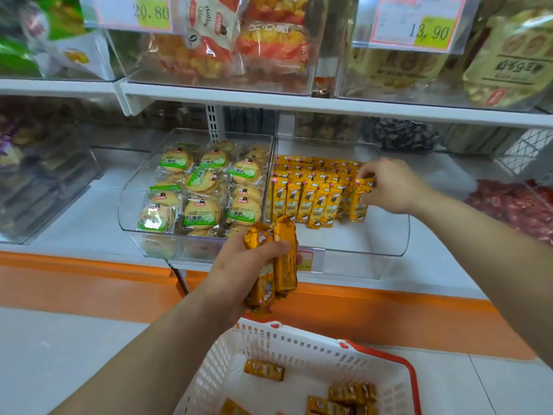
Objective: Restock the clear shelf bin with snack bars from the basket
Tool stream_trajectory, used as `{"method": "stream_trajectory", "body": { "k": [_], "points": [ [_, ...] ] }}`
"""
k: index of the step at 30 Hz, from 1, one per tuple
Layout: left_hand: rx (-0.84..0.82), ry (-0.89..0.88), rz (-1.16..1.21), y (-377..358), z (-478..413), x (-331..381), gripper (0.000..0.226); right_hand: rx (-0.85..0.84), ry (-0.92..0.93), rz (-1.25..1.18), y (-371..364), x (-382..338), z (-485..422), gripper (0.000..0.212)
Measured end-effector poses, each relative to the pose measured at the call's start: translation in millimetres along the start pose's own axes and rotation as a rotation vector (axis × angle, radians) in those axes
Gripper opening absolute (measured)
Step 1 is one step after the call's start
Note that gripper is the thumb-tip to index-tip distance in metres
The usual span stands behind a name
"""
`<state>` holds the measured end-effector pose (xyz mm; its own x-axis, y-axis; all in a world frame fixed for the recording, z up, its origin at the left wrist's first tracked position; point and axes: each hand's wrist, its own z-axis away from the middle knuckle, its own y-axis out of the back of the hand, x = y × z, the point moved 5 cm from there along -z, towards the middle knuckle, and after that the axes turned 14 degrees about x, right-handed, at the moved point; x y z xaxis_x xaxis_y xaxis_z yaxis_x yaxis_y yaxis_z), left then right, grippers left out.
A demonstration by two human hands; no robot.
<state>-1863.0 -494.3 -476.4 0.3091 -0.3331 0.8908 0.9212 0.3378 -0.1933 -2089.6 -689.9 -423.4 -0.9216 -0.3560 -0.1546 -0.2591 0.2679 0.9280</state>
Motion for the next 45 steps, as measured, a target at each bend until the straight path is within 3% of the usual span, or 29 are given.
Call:
{"method": "stream_trajectory", "body": {
  "k": [6,13,16,19,22,25,27,30,34,36,40,45],
  "points": [
    [0.000,-0.001,-0.019,5,-8,-1,0.036,-0.093,0.007,0.155,-34,1,-26,0.055],
    [0.016,-0.022,-0.020,2,-12,0,0.040,-0.089,0.006,0.303,-48,-6,-33,0.044],
    [-0.005,-0.008,0.000,-2,-9,0,0.036,-0.046,0.031,0.371,-45,-9,-32,0.029],
    [-0.013,-0.009,0.007,-4,-7,-1,0.036,-0.013,0.052,0.361,-33,-13,-27,0.035],
    [-0.031,-0.006,0.019,-5,-4,-2,0.037,0.019,0.021,0.190,-8,-18,-8,0.052],
    [-0.083,-0.012,-0.007,-7,1,-4,0.044,0.020,-0.016,-0.239,19,-29,37,0.032],
    [-0.118,-0.037,-0.041,-9,5,-6,0.043,-0.065,-0.095,-0.597,25,-41,78,0.016],
    [-0.161,-0.050,-0.058,-17,15,-10,0.038,-0.225,-0.201,-0.984,23,-65,129,0.024],
    [-0.194,-0.077,-0.040,-28,27,-13,0.030,-0.221,-0.215,-1.017,23,-81,145,0.026],
    [-0.205,-0.085,-0.049,-32,31,-12,0.039,-0.194,-0.211,-0.985,27,-82,142,0.025],
    [-0.254,-0.107,-0.085,-38,37,-17,0.043,-0.242,-0.203,-1.005,28,-78,141,0.047],
    [-0.186,-0.116,-0.116,-36,33,-19,0.051,-0.238,-0.148,-1.088,28,-66,140,0.024]
  ]
}}
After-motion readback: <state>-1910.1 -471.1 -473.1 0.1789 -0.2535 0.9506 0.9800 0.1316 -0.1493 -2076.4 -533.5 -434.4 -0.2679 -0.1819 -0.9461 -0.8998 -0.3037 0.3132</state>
